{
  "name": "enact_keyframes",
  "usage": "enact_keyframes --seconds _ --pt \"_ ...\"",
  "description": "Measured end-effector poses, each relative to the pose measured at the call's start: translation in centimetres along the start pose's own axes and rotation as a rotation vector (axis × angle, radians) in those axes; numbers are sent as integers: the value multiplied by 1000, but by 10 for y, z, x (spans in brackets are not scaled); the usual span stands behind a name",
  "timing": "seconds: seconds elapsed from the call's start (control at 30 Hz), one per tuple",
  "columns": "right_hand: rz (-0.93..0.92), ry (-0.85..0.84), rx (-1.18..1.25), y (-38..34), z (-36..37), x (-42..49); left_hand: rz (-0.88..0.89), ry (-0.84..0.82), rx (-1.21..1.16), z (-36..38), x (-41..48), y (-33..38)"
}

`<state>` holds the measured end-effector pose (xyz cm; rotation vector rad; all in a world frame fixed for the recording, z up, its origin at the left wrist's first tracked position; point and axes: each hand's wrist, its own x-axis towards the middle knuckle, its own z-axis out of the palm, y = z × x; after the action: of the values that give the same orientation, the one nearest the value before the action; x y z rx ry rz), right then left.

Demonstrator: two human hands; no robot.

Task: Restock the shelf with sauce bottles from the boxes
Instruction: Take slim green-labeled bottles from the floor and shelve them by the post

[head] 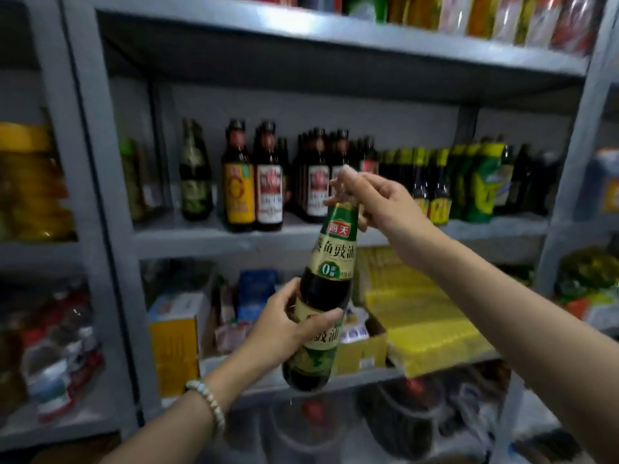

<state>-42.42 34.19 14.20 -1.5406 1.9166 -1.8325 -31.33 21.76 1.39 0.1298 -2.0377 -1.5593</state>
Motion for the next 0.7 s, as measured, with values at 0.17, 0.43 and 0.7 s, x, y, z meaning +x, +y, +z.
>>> enact_keyframes --seconds 0.17,0.43,0.7 --pt "13 -159 8 -36 0 17 121 162 -16 -15 14 60" --pt "32 -222 157 -55 38 52 147 378 -16 -49 29 96" --pt "-58 -211 227 -56 98 107 171 459 130 -122 60 90"
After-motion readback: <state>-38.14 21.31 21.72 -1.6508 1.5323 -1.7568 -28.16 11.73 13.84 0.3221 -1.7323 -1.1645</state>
